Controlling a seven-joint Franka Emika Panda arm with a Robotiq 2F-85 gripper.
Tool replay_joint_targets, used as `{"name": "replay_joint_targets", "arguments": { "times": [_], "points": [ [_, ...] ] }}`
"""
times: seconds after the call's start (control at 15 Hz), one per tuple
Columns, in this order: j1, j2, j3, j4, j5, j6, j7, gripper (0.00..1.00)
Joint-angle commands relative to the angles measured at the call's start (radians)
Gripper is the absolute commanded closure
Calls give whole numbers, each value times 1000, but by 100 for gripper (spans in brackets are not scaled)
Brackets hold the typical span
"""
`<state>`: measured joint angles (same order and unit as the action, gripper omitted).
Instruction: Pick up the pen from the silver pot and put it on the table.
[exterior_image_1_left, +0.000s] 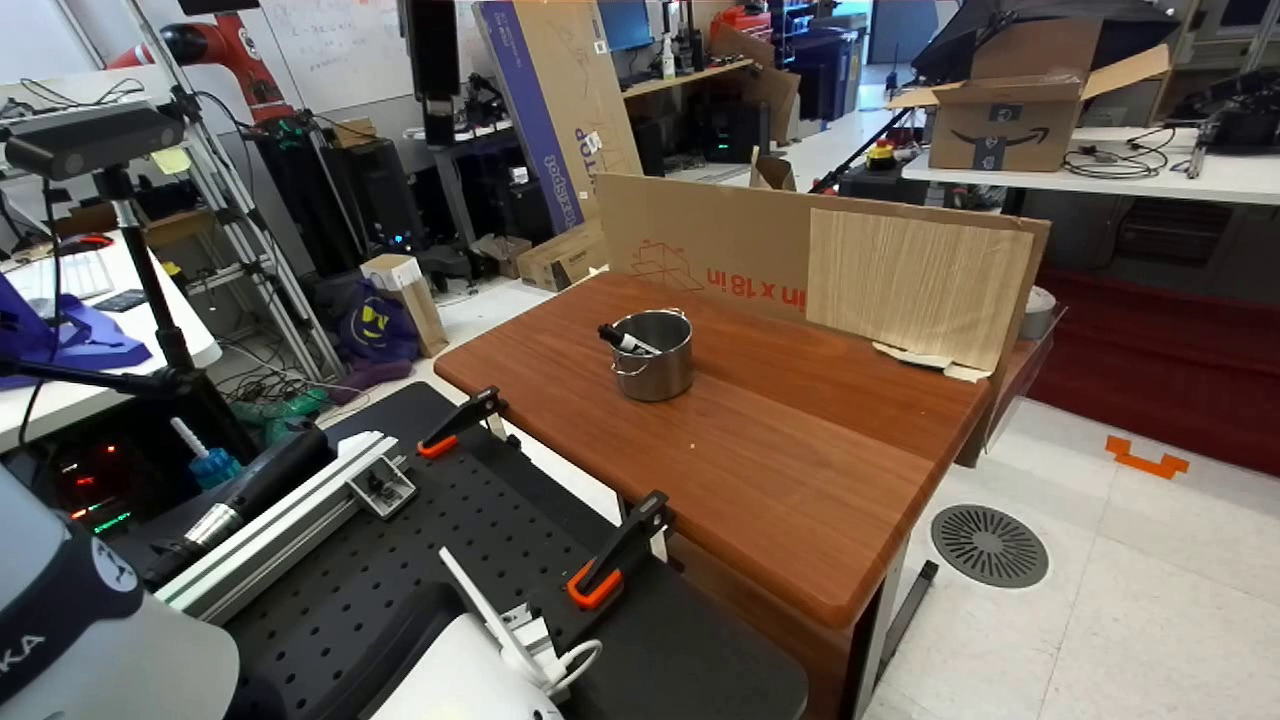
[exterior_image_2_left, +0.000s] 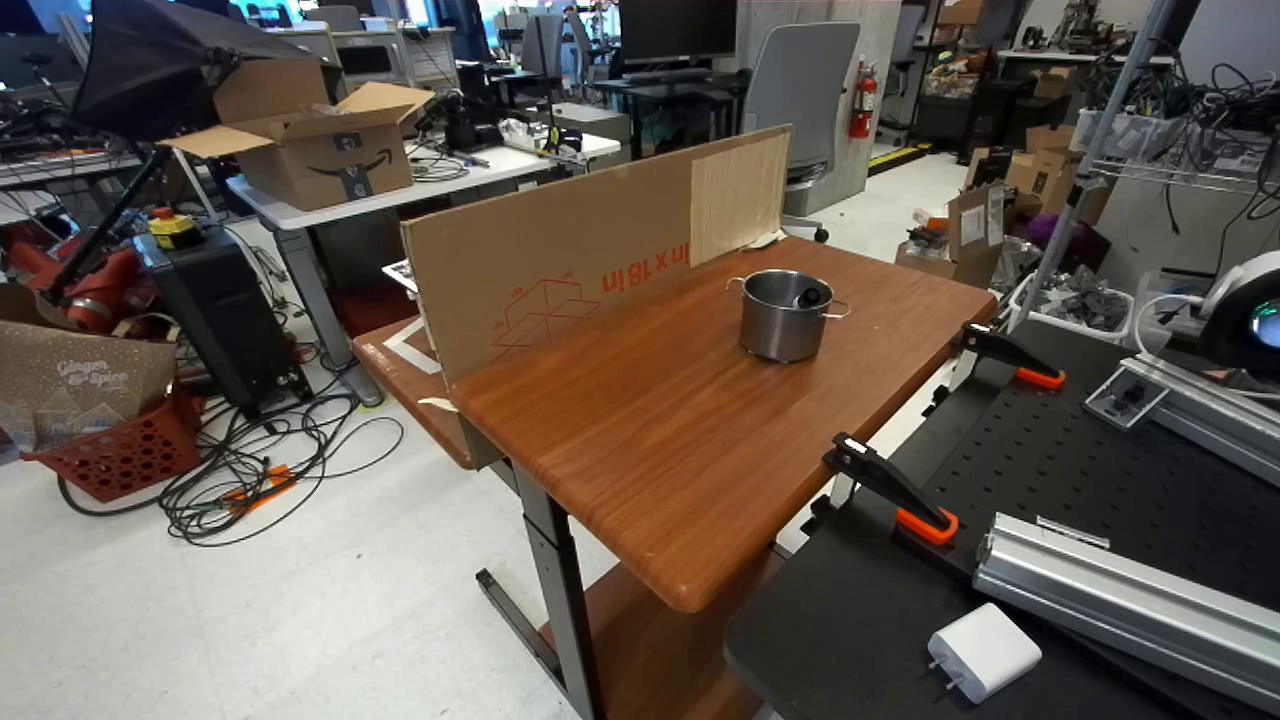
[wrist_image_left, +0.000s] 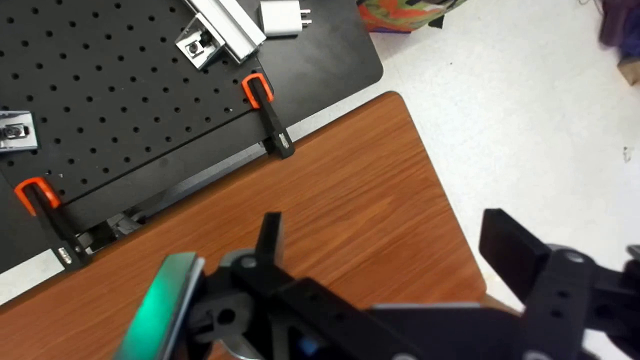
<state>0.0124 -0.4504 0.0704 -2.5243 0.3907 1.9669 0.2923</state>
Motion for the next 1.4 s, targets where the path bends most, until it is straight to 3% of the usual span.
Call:
{"name": "replay_joint_targets", "arguments": {
  "times": [0.0,0.47,0.87,1.33],
  "points": [
    [-18,104,-15,18,55,124,57,0],
    [-16,343,-10,60,43,404,216,0],
    [-6,521,-28,101,-39,486,359,0],
    [26,689,-72,186,-173,475,529,0]
  ]
}}
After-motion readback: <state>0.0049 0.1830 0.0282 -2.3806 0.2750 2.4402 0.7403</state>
